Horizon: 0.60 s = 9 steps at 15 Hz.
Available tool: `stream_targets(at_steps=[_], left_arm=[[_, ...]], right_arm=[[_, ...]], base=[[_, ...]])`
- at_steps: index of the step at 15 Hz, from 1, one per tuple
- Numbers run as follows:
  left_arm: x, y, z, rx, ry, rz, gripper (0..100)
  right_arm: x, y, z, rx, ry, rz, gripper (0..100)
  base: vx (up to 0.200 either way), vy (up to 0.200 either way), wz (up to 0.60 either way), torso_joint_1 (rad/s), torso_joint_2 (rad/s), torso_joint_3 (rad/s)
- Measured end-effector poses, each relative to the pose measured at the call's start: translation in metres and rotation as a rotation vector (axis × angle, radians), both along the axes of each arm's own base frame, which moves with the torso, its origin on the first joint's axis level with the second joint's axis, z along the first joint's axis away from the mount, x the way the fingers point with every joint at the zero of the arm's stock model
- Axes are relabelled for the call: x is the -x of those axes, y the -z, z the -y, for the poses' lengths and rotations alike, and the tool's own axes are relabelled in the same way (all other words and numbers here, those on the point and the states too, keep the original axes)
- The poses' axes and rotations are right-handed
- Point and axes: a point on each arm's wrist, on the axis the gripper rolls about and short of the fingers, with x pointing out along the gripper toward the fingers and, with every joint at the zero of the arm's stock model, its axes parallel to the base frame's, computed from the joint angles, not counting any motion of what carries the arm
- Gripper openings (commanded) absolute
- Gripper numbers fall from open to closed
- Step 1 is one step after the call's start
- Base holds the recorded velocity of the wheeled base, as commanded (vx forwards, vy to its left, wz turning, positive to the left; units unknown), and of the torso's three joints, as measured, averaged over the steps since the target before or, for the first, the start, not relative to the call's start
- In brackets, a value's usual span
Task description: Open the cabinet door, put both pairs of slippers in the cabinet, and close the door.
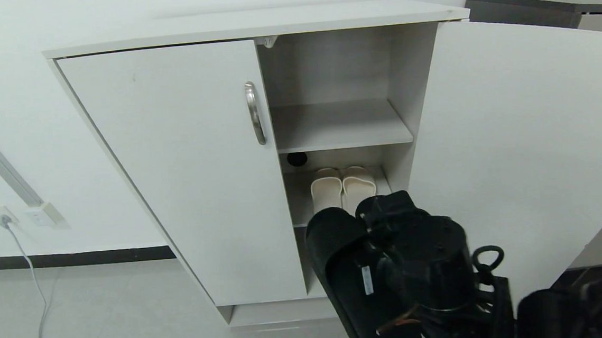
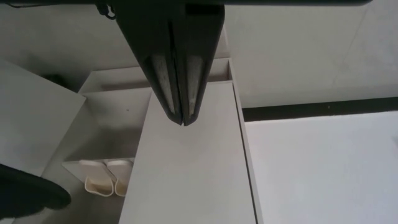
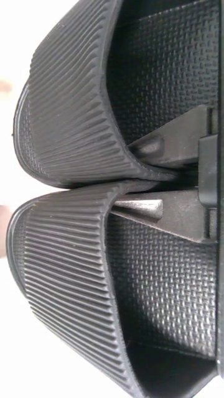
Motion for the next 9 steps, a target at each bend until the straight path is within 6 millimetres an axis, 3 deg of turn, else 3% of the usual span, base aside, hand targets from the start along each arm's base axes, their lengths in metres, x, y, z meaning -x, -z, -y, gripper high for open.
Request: stream_targets(at_steps=[3, 9], left_arm=[[0.0, 0.0, 0.0, 0.0, 0.0, 0.0, 0], [0.0, 0.0, 0.0, -0.001, 0.0, 0.0, 0]], right_arm=[[-0.023, -0.01, -0.033, 0.004, 0.125, -0.071, 0], [-0.054, -0.072, -0.045, -0.001, 0.301, -0.045, 0]], base=[[0.0, 0.0, 0.0, 0.0, 0.0, 0.0], [0.0, 0.0, 0.0, 0.0, 0.0, 0.0]])
